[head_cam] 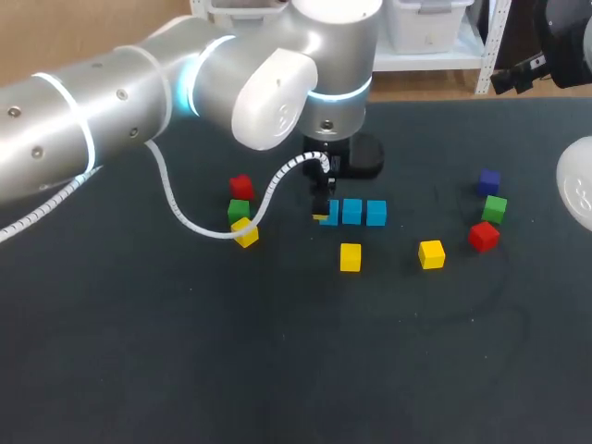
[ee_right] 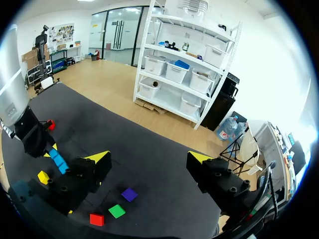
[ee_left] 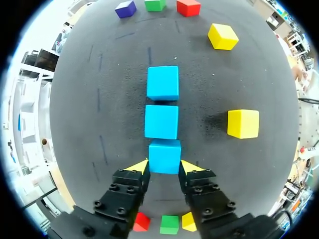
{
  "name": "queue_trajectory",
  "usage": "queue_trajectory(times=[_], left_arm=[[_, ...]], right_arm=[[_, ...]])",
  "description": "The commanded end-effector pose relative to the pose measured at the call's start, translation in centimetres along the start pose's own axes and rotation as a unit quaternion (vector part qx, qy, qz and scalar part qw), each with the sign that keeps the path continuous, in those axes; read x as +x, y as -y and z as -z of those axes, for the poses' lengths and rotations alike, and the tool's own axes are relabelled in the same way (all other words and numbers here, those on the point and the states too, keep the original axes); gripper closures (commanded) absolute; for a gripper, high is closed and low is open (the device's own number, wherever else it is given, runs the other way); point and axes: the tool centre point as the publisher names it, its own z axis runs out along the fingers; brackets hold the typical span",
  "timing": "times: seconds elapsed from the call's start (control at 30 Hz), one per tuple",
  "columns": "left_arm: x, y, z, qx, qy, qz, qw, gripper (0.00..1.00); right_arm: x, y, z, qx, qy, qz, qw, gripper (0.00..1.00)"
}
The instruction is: Place the blue cubes, place green cubes on the blue cubes, place the yellow cubes on the green cubes, then place the red cubes on the yellow cubes, and place purple cube on the red cubes.
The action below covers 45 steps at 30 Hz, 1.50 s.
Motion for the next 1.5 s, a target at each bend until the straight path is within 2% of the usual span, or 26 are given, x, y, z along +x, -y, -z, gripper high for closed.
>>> queue_trajectory(times=[0.03,0.27,0.33,0.37,0.4,0.43,0.47,0.7,0.83,1.17,1.27,1.5], left_arm=[[-0.1,-0.2,-0.1,0.004,0.0,0.004,1.0,0.64],[-0.1,-0.3,-0.1,0.005,0.002,0.01,1.0,0.67],[-0.2,-0.3,-0.1,0.007,0.004,0.01,1.0,0.64],[-0.2,-0.3,-0.1,0.007,0.004,0.009,1.0,0.55],[-0.2,-0.3,0.0,0.007,0.004,0.01,1.0,0.36],[-0.2,-0.2,0.0,0.008,0.005,0.01,1.0,0.08],[-0.2,-0.2,0.0,0.009,0.005,0.009,1.0,0.0],[0.0,-0.1,-0.1,0.01,0.003,0.009,1.0,0.0],[0.6,-0.3,0.4,-0.005,0.002,0.018,1.0,0.0],[4.4,0.1,3.2,-0.007,0.025,0.065,0.998,0.0],[5.3,0.1,4.5,-0.006,0.045,0.093,0.995,0.0],[7.3,0.1,7.7,-0.031,0.073,0.132,0.988,0.0]], right_arm=[[0.0,-0.1,0.1,0.001,0.0,0.0,1.0,0.0],[0.0,-0.1,0.1,0.001,0.0,0.0,1.0,0.0],[0.0,-0.1,0.1,0.001,0.0,0.0,1.0,0.0],[0.0,-0.1,0.1,0.001,0.0,0.0,1.0,0.0],[0.0,-0.1,0.1,0.001,0.0,0.0,1.0,0.0],[0.0,-0.1,0.1,0.001,0.0,0.0,1.0,0.0],[0.0,-0.1,0.1,0.001,0.0,0.0,1.0,0.0],[0.0,-0.1,0.1,0.001,0.0,0.0,1.0,0.0],[0.0,-0.1,0.1,0.001,0.0,0.0,1.0,0.0],[0.0,-0.1,0.1,0.001,0.0,0.0,1.0,0.0],[0.0,-0.1,0.1,0.001,0.0,0.0,1.0,0.0],[0.0,-0.1,0.1,0.001,0.0,0.0,1.0,0.0]])
